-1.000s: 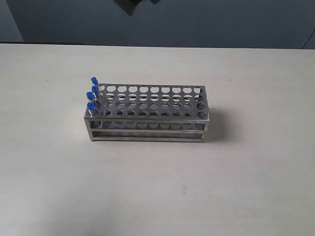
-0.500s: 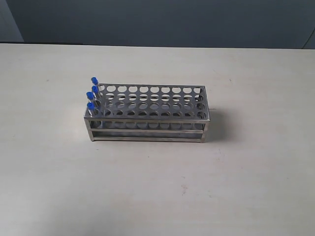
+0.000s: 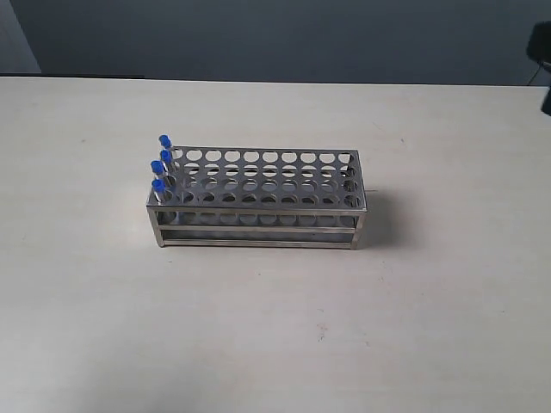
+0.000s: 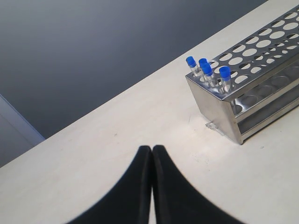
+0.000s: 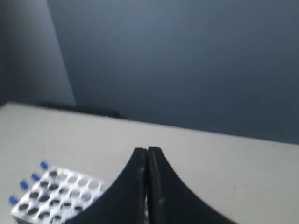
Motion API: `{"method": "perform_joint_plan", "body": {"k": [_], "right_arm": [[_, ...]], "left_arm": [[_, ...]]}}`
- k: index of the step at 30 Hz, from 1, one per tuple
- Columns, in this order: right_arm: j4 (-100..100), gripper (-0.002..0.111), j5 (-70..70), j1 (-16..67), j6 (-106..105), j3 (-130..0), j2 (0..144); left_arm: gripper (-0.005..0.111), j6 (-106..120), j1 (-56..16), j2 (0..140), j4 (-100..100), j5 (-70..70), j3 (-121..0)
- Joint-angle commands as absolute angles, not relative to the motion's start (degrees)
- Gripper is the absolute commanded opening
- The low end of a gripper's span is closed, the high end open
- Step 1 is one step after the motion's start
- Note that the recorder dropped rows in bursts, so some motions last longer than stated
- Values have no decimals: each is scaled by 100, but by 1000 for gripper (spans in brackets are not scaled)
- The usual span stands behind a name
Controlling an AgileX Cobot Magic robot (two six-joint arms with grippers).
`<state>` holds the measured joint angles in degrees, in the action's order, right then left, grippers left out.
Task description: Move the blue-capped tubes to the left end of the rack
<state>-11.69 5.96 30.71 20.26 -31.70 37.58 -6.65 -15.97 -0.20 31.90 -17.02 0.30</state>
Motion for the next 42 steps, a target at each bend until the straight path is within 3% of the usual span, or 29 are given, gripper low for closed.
{"method": "perform_joint_plan", "body": {"k": [1, 8, 16, 21, 27, 42], "right_arm": [[-757, 0, -1585, 1720, 2813, -1760, 2727], [-1368, 0, 664, 9, 3913, -1385, 863], [-1328, 0, 2913, -450, 1982, -1345, 0], [-1351, 0, 2477, -450, 1769, -888, 0], [-916, 0, 282, -450, 1784, 0, 0], [-806, 0, 117, -450, 1796, 0, 0]], "left_arm": [[1, -693, -1618, 0, 3168, -1677, 0], [1, -693, -1618, 0, 3168, -1677, 0], [1, -693, -1618, 0, 3168, -1677, 0], [1, -693, -1618, 0, 3168, -1677, 0], [1, -693, -1618, 0, 3178, -1653, 0], [1, -693, -1618, 0, 3178, -1665, 0]]}}
